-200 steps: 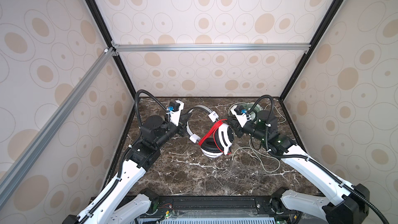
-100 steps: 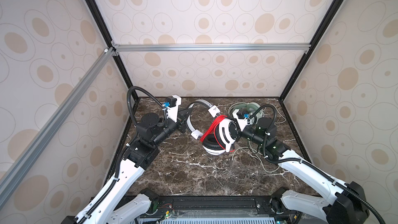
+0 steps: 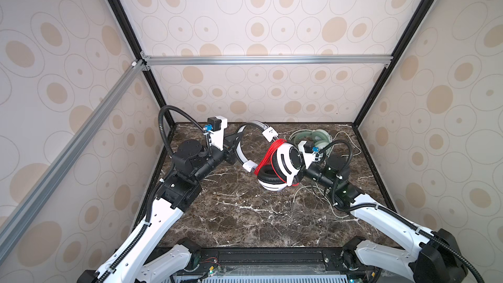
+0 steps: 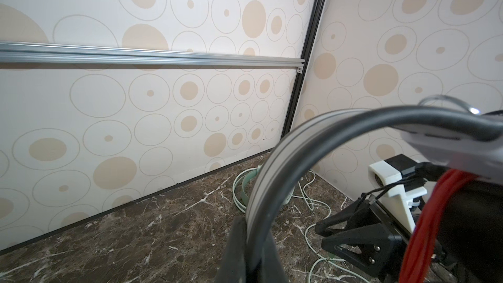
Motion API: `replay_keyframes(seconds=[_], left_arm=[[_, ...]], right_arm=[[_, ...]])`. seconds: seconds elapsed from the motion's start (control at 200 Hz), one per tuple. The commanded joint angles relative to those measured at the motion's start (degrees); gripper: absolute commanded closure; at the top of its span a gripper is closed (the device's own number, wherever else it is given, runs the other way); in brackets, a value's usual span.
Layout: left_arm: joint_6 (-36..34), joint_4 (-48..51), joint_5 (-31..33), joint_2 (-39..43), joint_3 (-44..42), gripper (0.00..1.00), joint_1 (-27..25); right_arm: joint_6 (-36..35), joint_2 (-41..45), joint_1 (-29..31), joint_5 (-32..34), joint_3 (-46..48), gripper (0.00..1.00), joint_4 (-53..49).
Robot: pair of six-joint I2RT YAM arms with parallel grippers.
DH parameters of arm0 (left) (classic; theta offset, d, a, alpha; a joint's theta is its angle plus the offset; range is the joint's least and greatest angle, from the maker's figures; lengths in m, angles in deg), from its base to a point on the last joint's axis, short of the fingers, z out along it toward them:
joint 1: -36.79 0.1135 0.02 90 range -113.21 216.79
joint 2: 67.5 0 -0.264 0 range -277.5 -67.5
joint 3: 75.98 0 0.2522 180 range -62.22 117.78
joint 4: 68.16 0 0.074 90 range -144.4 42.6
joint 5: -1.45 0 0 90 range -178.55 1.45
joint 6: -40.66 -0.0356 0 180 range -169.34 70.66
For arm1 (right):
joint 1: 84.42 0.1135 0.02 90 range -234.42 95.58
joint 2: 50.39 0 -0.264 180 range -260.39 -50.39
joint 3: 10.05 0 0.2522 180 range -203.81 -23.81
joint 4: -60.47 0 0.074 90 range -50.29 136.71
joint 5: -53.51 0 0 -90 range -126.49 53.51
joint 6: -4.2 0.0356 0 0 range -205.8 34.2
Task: Wrap the headphones
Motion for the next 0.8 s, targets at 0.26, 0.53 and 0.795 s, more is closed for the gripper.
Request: replay_keyframes(seconds=[0.26, 0.53, 0.795], left_arm=[[10.11, -7.86, 4.53, 2.15, 1.82, 1.0, 0.0], [23.42, -4.78, 15.25, -0.44, 3.54, 1.0, -0.06], [38.04, -9.46, 17.99, -1.8, -0.6, 1.0, -0.1]], right_arm=[[5.01, 0.55, -0.35, 1.93, 3.34, 0.95, 8.54], [6.07, 2.52, 0.11, 6.65, 6.46, 0.99, 9.62], [2.62, 2.16, 6.56, 15.93, 8.01, 1.0, 10.12]])
